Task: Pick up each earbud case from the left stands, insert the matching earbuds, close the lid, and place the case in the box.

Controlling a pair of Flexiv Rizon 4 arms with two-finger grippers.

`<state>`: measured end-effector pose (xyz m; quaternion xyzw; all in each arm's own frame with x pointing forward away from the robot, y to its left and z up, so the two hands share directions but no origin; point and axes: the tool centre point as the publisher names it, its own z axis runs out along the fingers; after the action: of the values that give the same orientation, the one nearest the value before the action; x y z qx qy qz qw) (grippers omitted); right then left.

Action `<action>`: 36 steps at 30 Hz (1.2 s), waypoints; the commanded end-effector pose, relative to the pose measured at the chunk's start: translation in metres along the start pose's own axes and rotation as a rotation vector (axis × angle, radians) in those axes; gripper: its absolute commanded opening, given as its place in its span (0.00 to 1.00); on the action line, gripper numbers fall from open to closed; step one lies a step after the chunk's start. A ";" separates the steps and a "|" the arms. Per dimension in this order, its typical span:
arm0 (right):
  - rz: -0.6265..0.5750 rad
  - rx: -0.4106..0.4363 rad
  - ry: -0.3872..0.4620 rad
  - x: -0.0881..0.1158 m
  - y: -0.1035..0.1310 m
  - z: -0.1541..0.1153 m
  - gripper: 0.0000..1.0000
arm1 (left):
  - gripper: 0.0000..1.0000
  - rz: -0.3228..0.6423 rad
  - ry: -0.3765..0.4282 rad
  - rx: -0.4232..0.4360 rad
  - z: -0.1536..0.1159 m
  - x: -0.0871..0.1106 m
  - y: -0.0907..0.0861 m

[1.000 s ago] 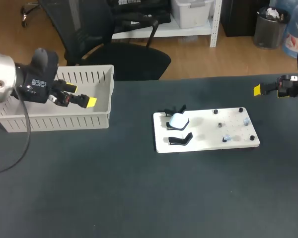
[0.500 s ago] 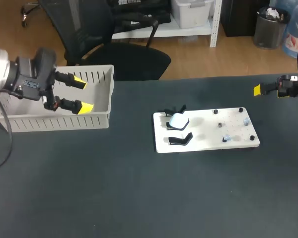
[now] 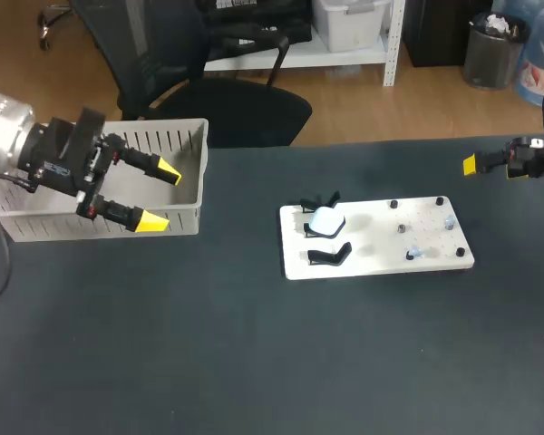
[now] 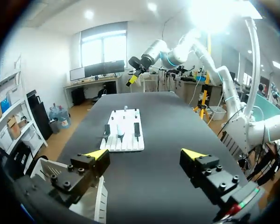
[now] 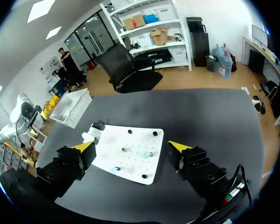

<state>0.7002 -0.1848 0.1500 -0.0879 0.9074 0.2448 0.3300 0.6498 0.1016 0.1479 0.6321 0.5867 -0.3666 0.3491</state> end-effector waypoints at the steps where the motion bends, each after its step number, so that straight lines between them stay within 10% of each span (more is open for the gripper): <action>1: -0.001 0.000 0.000 0.000 0.000 0.000 1.00 | 1.00 0.017 -0.008 -0.039 0.020 0.002 0.006; 19: -0.001 0.000 0.000 0.000 0.000 0.000 1.00 | 1.00 -0.132 -0.005 -0.129 0.058 -0.008 0.049; 36: -0.001 0.000 0.000 0.000 0.000 0.000 1.00 | 1.00 -0.132 -0.005 -0.129 0.058 -0.008 0.049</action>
<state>0.7002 -0.1847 0.1500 -0.0879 0.9074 0.2448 0.3300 0.6939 0.0438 0.1278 0.5669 0.6495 -0.3509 0.3655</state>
